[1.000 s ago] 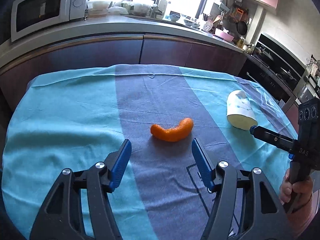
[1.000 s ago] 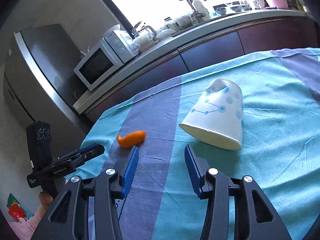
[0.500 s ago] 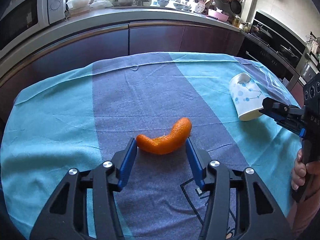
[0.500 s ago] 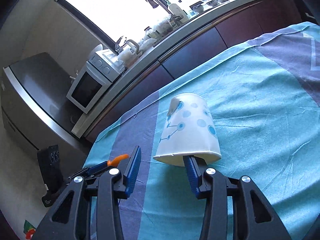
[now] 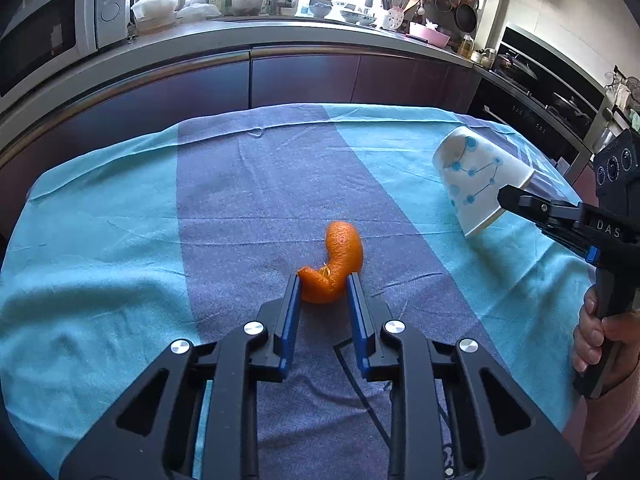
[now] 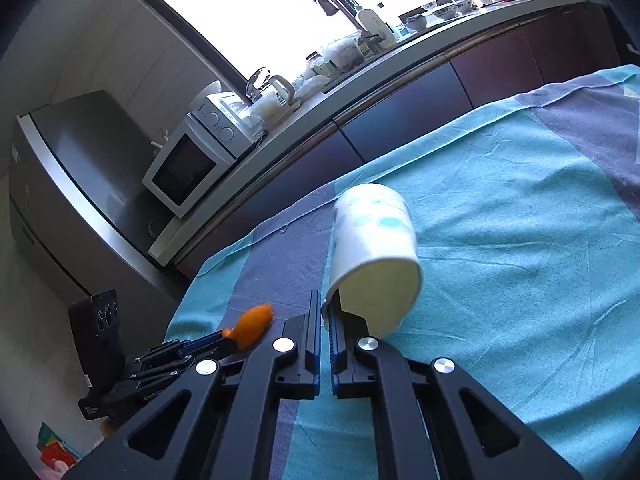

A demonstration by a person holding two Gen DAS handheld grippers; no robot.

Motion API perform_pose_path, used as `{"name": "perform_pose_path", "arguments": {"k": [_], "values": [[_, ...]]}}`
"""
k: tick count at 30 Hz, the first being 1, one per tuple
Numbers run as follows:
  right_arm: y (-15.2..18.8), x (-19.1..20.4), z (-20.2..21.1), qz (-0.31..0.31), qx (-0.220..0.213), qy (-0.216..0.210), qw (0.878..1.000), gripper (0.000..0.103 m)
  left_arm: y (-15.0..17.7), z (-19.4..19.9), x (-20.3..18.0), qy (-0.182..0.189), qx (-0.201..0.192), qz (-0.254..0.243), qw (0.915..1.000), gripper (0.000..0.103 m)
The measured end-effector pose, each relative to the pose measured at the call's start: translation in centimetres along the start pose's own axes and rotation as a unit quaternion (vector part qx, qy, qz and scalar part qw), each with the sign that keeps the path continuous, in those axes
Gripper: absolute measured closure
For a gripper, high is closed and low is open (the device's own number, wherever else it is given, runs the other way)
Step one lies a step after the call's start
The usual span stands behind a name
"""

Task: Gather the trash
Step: 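Grasp the orange peel with the left tool while the right tool grasps the white cup rim, then carry the orange peel and white paper cup over the blue bin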

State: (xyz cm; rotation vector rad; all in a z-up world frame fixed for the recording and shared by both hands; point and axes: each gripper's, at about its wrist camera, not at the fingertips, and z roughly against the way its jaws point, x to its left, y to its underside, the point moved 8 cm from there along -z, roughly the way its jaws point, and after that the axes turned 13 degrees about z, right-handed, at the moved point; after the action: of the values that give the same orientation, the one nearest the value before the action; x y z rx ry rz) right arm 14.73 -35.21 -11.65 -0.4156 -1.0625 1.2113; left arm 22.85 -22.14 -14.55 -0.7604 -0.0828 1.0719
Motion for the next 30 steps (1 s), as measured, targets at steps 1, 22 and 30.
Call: {"name": "perform_pose_path", "arguments": {"k": [1, 22, 30], "values": [[0.0, 0.3, 0.0, 0.005, 0.0, -0.001, 1.0, 0.1, 0.2, 0.3, 0.1, 0.002, 0.0, 0.003, 1.0, 0.08], [2.9, 12.4, -2.1, 0.112, 0.04, -0.108, 0.987, 0.1, 4.1, 10.8, 6.8, -0.01, -0.067, 0.088, 0.9938, 0.083], [4.6, 17.1, -3.6, 0.146, 0.064, -0.144, 0.977, 0.1, 6.5, 15.3, 11.1, -0.014, -0.092, 0.145, 0.985, 0.083]]}}
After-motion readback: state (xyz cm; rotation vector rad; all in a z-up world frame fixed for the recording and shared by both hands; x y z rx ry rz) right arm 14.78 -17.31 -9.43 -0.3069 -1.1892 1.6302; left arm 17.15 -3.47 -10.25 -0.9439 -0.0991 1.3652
